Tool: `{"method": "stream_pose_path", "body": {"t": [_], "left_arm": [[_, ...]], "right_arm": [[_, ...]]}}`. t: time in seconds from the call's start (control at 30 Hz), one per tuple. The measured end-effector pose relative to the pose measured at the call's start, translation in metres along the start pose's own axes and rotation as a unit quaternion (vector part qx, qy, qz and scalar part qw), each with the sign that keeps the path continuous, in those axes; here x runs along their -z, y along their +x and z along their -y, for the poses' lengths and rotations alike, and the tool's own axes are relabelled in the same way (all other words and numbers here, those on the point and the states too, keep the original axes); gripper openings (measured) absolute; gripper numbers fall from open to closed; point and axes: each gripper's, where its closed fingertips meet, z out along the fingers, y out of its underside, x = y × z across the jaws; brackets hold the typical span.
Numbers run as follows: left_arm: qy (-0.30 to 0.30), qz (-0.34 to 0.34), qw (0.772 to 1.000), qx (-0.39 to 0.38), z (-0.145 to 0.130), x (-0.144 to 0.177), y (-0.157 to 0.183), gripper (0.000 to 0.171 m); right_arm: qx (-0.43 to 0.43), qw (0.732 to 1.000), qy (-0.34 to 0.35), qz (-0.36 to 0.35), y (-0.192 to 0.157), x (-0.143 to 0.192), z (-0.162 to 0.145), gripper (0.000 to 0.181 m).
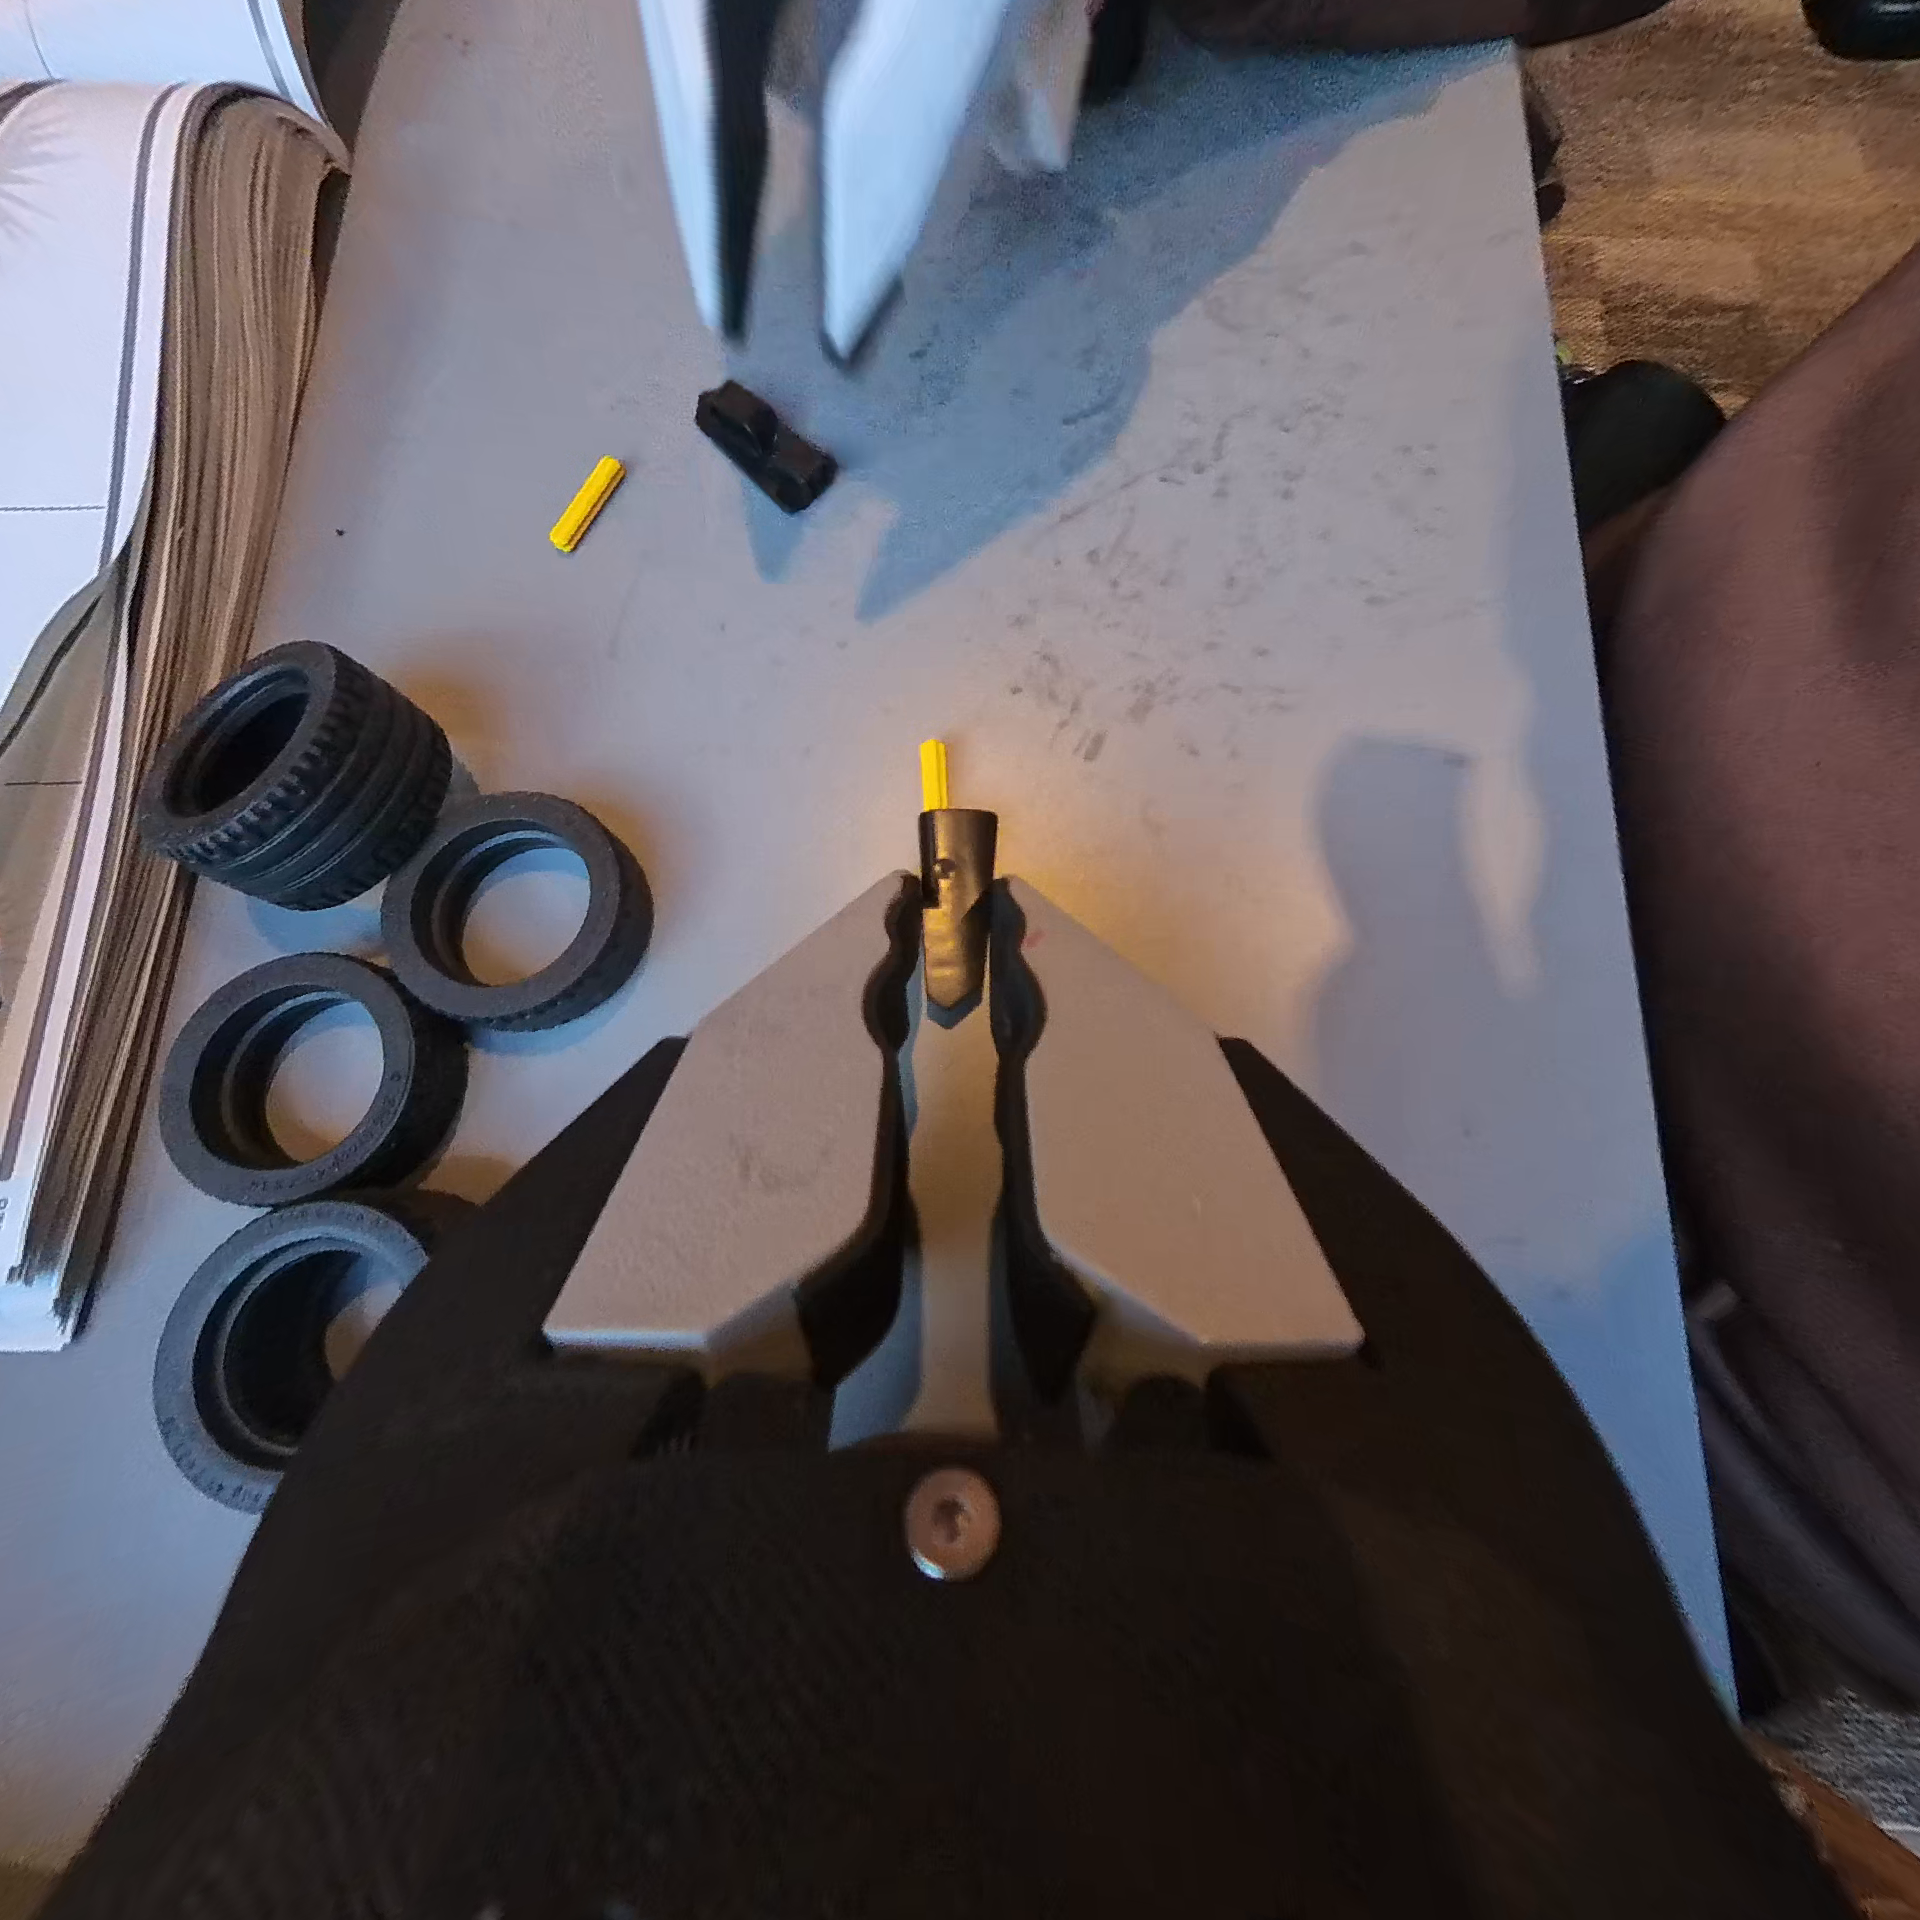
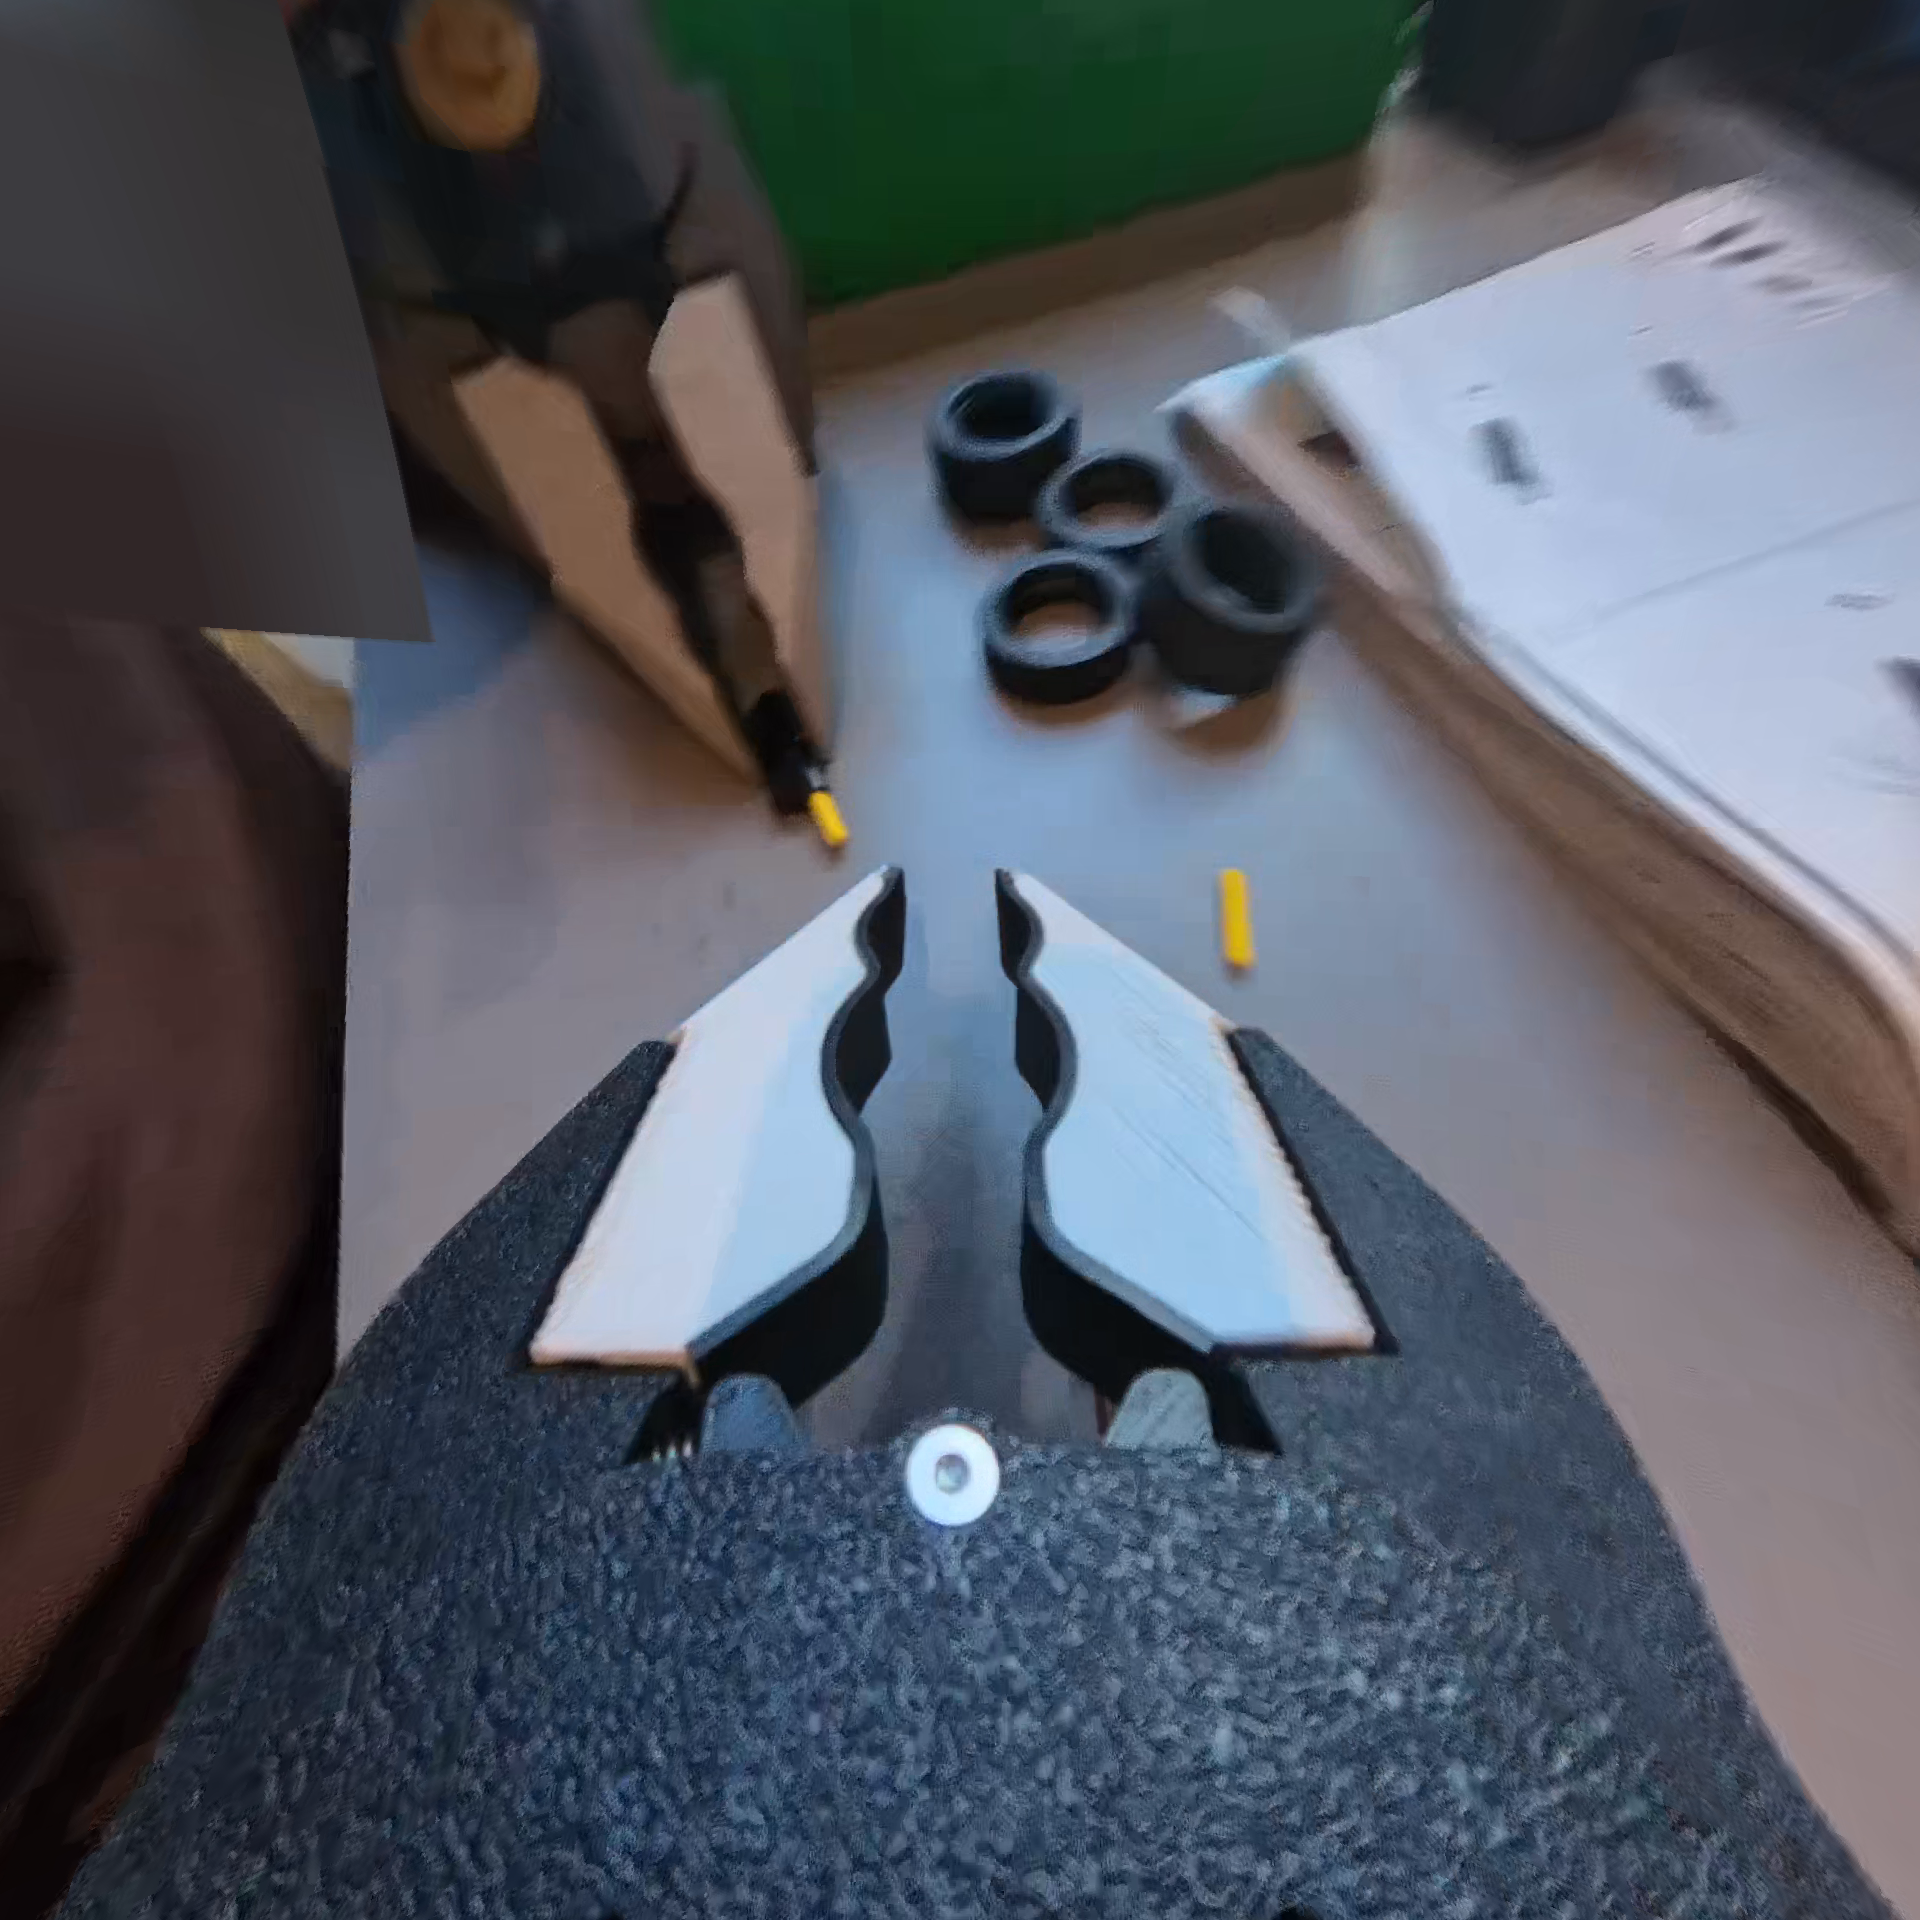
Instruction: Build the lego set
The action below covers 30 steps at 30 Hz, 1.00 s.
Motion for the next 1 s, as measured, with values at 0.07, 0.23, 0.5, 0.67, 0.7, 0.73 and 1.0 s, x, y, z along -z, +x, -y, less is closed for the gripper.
{"method": "stream_pose_path", "body": {"t": [0.07,0.23,0.5,0.67,0.7,0.73,1.0], "left_arm": [[0.0,-0.001,1.0,-0.005,0.0,0.0,0.001,0.01],[0.0,-0.003,1.0,-0.014,0.0,0.0,0.003,0.011],[0.0,-0.006,1.0,-0.017,0.001,-0.001,0.004,0.011],[-0.002,0.022,1.0,-0.01,-0.005,0.005,-0.001,0.009],[-0.001,0.032,0.999,0.018,-0.011,0.011,-0.011,0.009],[0.006,0.015,0.999,0.035,-0.011,0.014,-0.011,0.009],[0.001,-0.012,0.999,-0.045,0.013,-0.013,0.007,0.011]], "right_arm": [[0.051,0.997,-0.049,0.014,-0.019,-0.022,-0.006,0.016],[0.124,0.988,-0.095,-0.004,-0.024,-0.046,-0.01,0.016],[0.182,0.974,-0.132,0.001,-0.032,-0.05,-0.01,0.002],[0.126,0.981,-0.134,-0.067,-0.006,-0.013,-0.031,0.001],[0.087,0.988,-0.111,-0.06,-0.007,-0.004,-0.031,0.001],[0.062,0.993,-0.091,-0.05,-0.01,0.002,-0.028,0.001],[0.088,0.982,-0.094,-0.136,0.036,0.01,0.012,0.003]]}}
